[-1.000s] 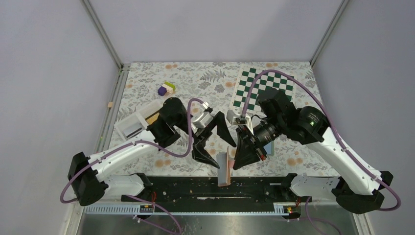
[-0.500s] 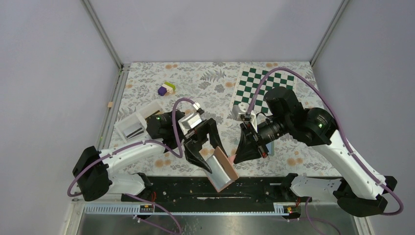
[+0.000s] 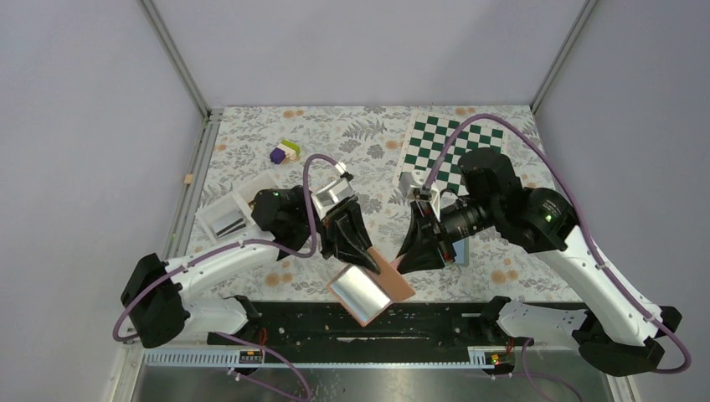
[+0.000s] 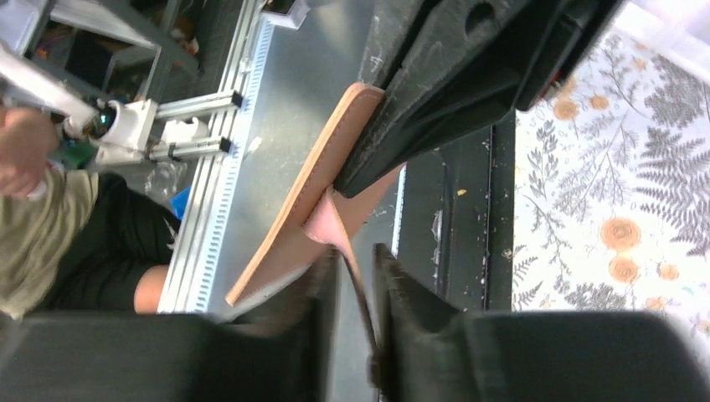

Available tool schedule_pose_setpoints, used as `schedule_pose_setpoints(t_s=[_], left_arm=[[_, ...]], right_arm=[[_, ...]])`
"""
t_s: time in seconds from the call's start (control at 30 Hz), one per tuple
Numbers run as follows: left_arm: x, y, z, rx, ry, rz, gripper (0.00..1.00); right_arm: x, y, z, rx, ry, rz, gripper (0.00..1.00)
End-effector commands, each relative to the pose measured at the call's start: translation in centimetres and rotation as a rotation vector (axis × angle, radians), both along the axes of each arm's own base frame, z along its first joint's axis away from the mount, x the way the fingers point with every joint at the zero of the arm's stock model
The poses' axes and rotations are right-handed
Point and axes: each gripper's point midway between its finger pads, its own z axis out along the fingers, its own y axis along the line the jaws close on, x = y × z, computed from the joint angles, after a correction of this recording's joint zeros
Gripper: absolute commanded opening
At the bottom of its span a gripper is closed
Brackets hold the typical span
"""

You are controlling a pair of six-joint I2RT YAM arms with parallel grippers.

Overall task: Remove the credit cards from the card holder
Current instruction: Open the card holder at the center of the board.

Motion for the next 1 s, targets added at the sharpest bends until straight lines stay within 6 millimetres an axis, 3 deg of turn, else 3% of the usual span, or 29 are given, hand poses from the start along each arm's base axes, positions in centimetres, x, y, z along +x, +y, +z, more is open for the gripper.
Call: schedule_pose_setpoints(t_s=[0.0,0.13,0.27,0.37,0.47,0.57,0.73,0.87,0.97], left_arm=[[2.9,-0.5,1.3,-0.02,0.057,0.219,0.0],[9.1,-1.8,-0.3,0.12,0.184,0.65,0.0],[14.2,-0.9,-1.4,0.161,0.443,0.963,0.0],[16.2,0.4,-2.1,0.138,0.676,1.085,0.0],[18.2,2.5,-3.3,0.106,0.931,1.209,0.0],[20.1,4.9,-4.4,0.068,1.056,1.364,0.0],[21.4,7.6,-4.2,-0.18,1.237,1.367,0.0],[22.1,6.6,-5.1,-0.199,1.372,1.293,0.0],[22.3,5.9,-4.5,-0.23,1.439,1.208,0.0]], right_arm=[[1.6,-0.4,0.7,0.026,-0.065,-0.119,0.41],[2.5,-1.3,2.2,0.121,-0.1,-0.288,0.64],[5.6,-2.6,2.5,0.23,-0.11,-0.584,0.75],[6.4,-3.3,0.7,0.268,-0.095,-0.673,0.85],[7.4,-3.8,-1.0,0.303,-0.055,-0.766,0.86],[8.3,-3.1,-2.1,0.369,0.051,-0.82,0.85],[10.3,-2.1,-4.1,0.477,0.33,-0.931,0.86],[11.0,-1.5,-5.1,0.569,0.362,-0.921,0.88],[11.8,-1.3,-6.8,0.548,0.339,-0.948,0.88]])
